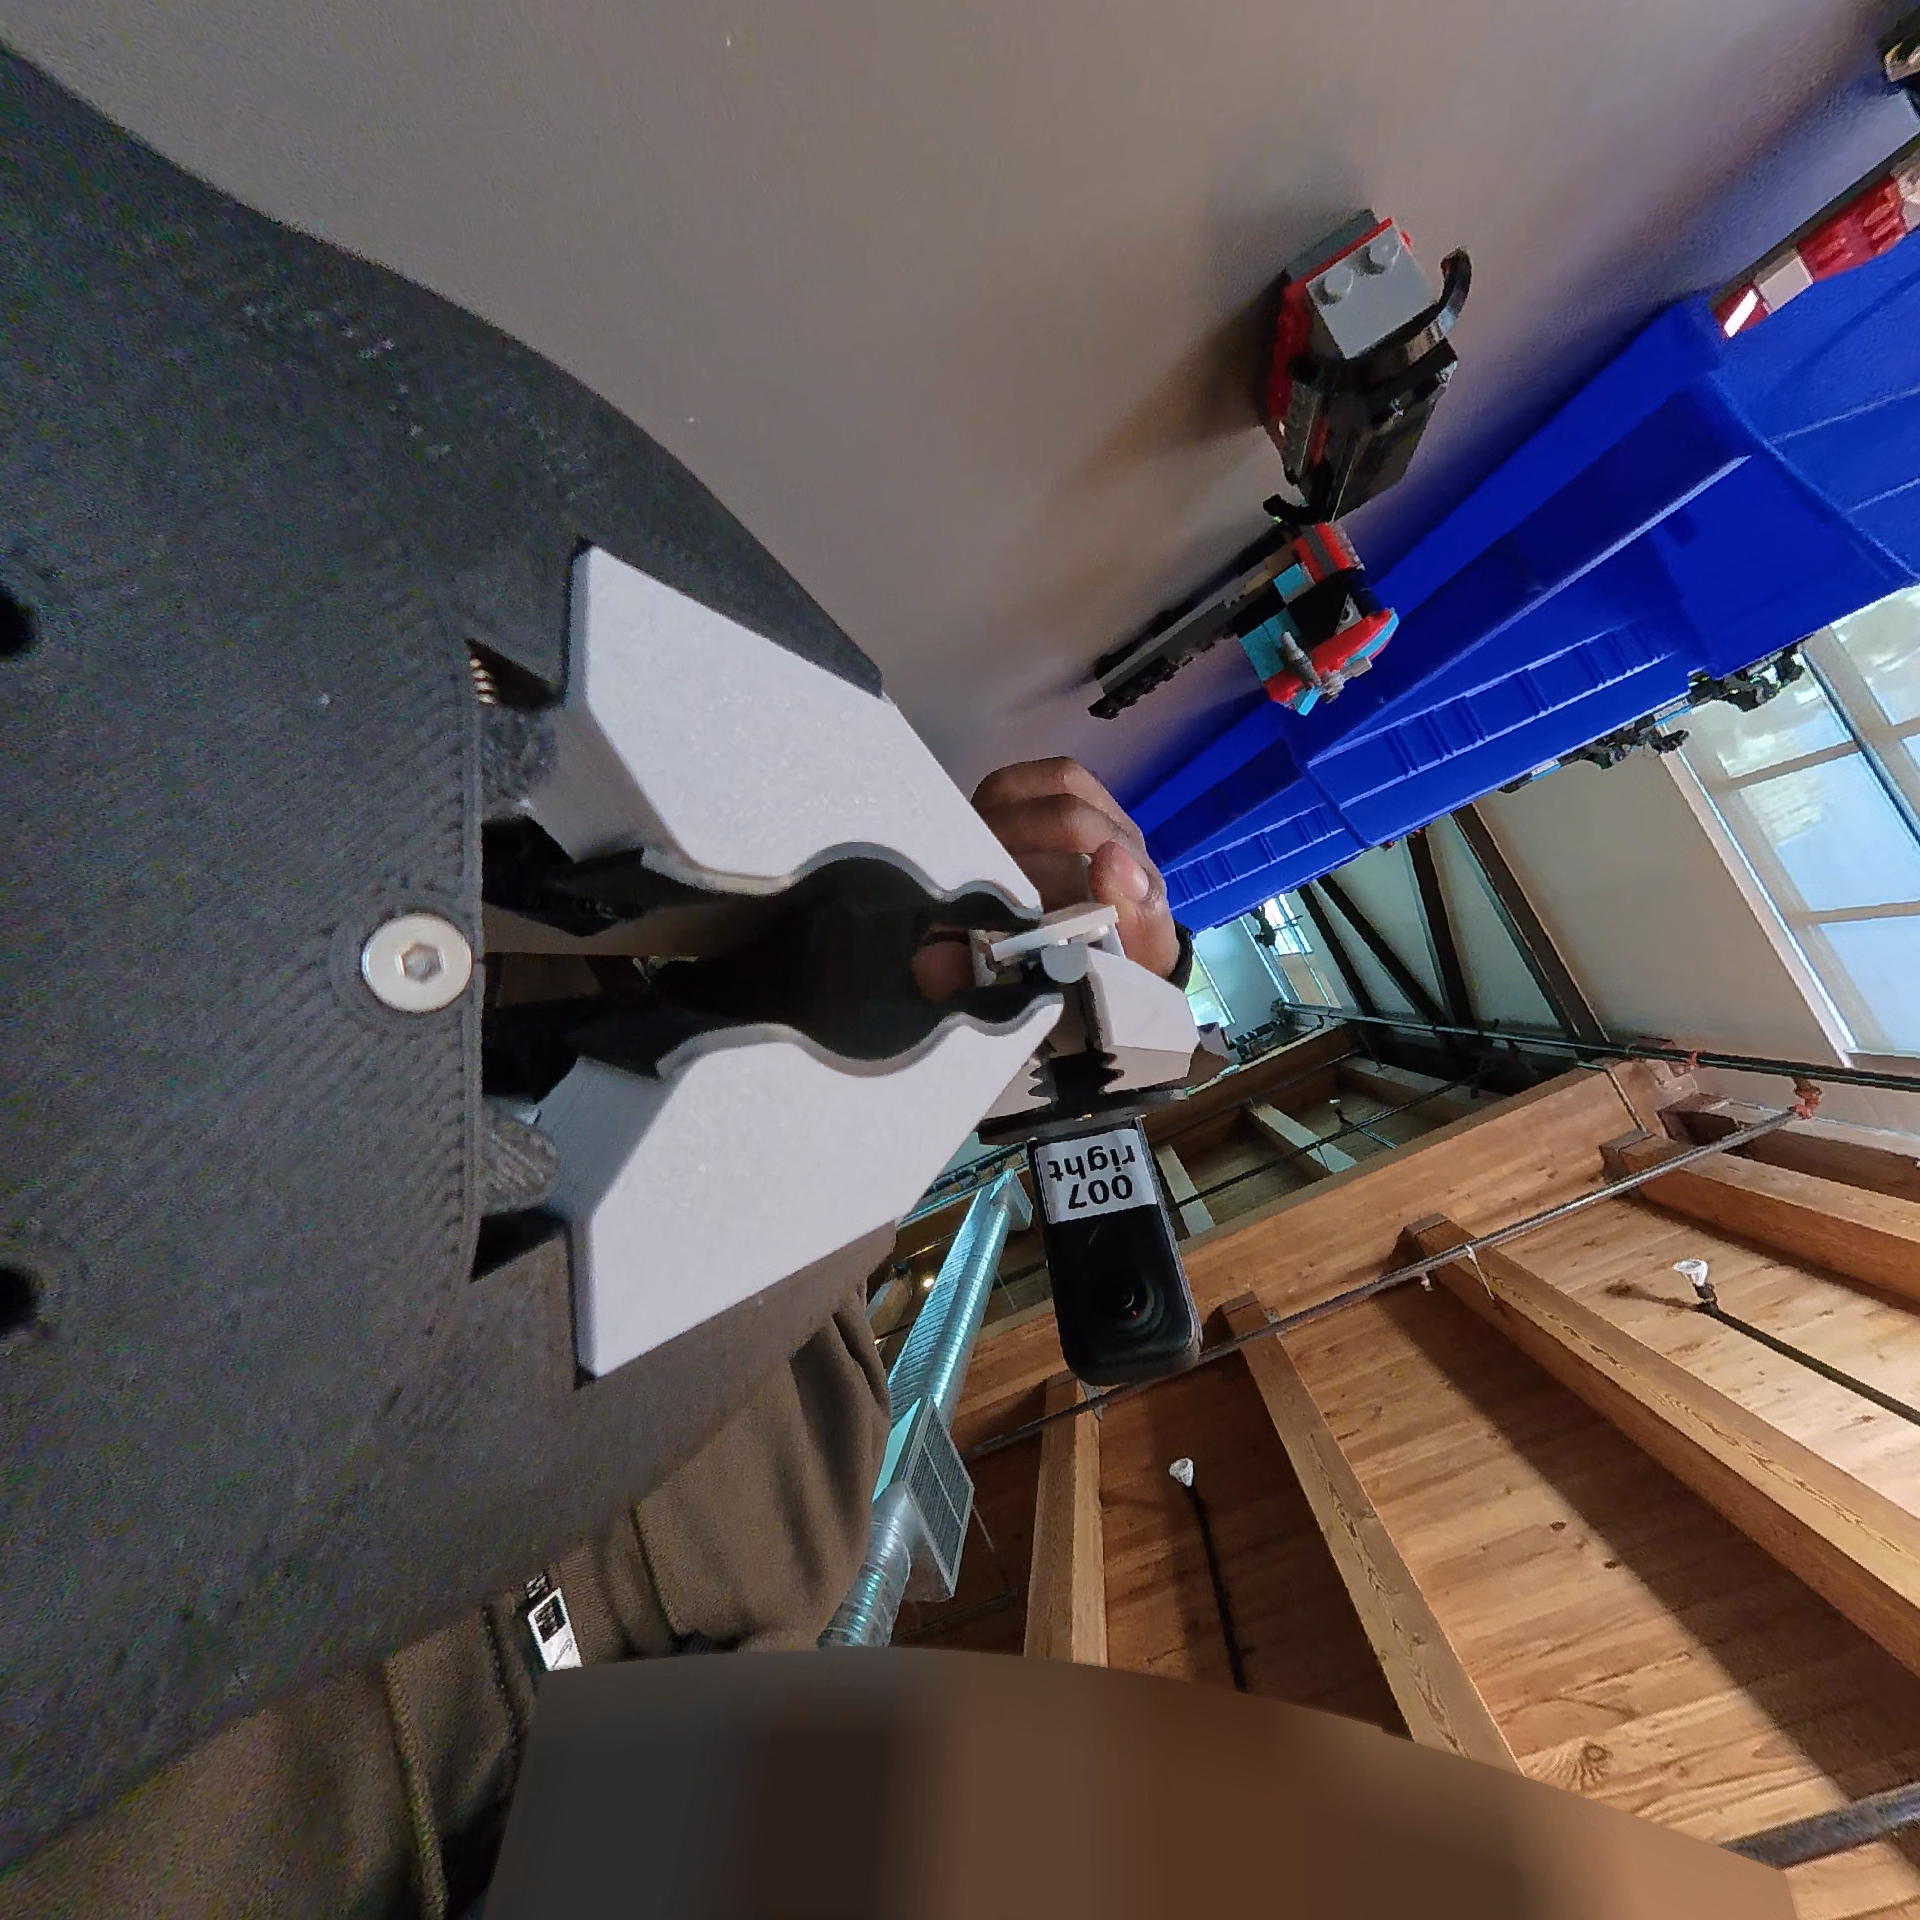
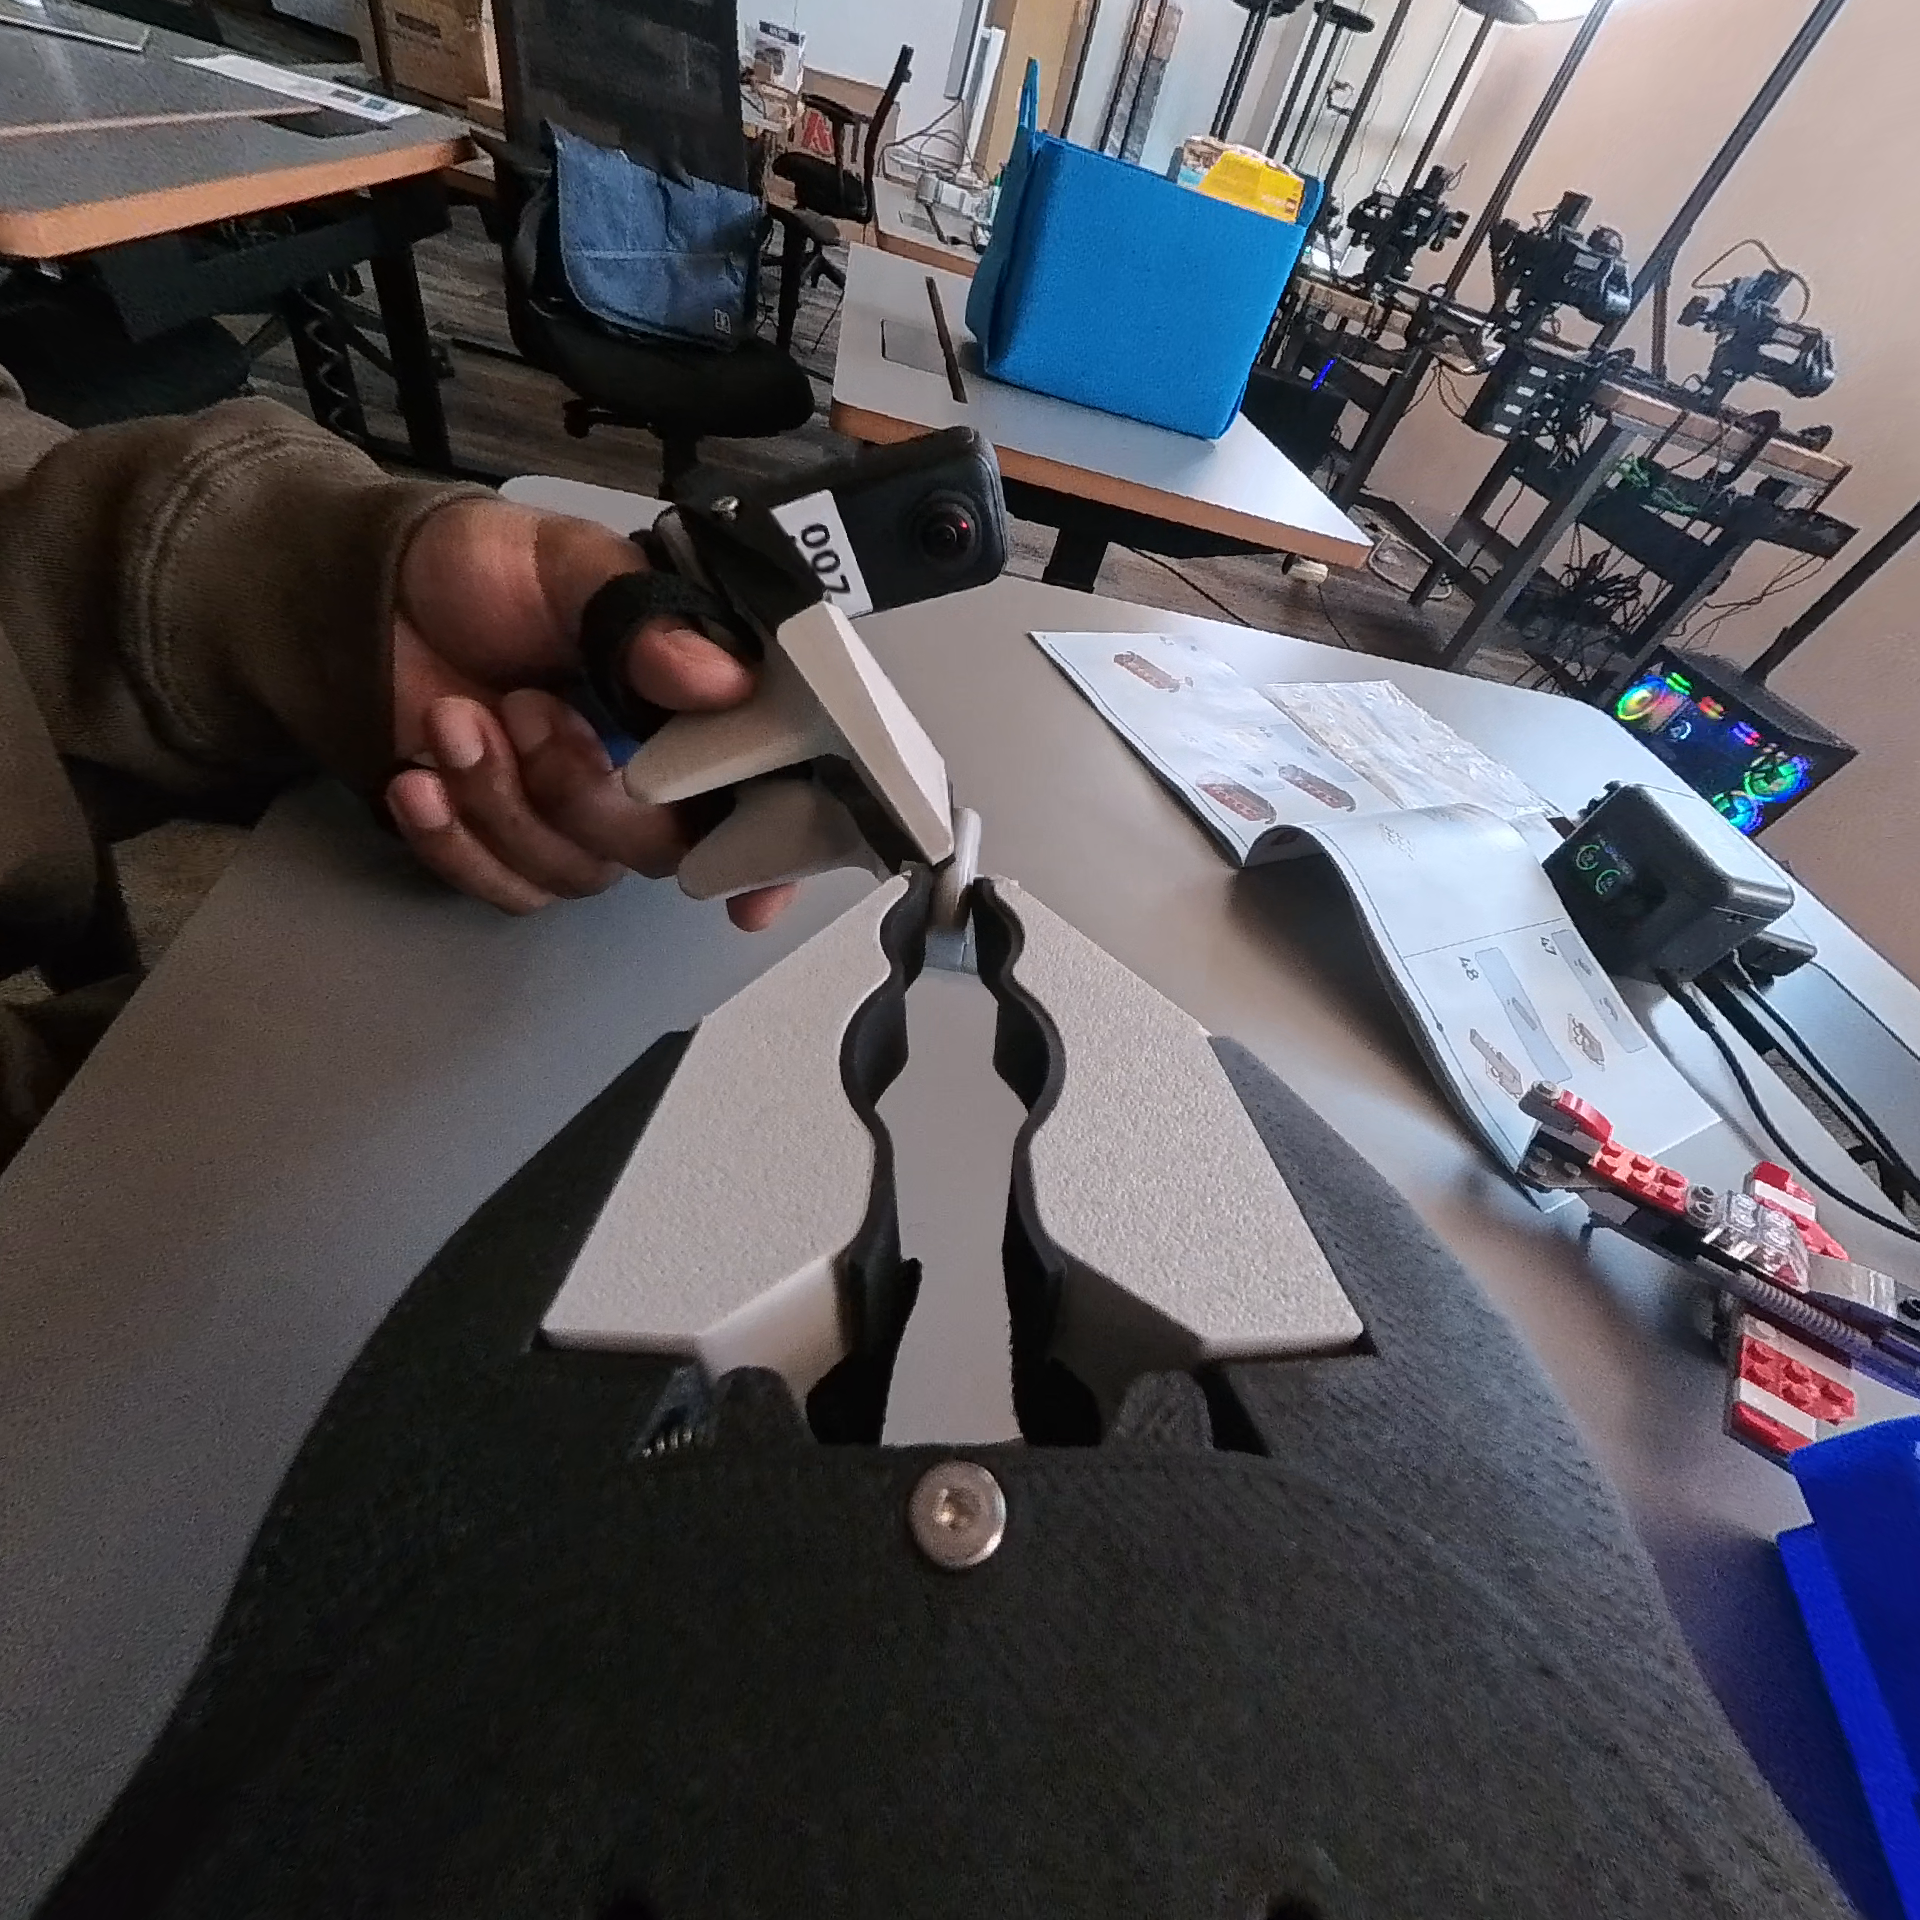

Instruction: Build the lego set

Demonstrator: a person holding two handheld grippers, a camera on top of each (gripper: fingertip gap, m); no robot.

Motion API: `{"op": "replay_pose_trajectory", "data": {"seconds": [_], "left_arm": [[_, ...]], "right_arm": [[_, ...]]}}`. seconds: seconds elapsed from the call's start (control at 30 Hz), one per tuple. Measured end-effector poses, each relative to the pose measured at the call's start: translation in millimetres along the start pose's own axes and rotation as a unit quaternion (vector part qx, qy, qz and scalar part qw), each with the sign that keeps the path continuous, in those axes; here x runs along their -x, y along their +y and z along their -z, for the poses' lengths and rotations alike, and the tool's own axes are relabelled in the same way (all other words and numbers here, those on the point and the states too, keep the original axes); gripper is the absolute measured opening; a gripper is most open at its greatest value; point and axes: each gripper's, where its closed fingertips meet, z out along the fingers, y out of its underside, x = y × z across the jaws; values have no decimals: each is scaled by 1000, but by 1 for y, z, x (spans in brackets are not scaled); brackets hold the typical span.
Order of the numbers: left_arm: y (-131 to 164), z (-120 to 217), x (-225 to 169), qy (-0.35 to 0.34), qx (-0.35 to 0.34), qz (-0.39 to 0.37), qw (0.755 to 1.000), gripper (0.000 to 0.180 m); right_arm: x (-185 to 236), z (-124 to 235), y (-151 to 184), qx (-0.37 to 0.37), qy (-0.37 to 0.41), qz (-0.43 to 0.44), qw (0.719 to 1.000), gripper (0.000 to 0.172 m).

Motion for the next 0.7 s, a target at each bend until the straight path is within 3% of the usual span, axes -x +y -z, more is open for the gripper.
{"op": "replay_pose_trajectory", "data": {"seconds": [0.47,0.7], "left_arm": [[-2,2,-4,15,-6,3,1000,11],[-4,3,-4,18,-11,6,1000,11]], "right_arm": [[3,3,-7,-19,-6,3,1000,16],[-6,6,-10,-23,18,-9,1000,36]]}}
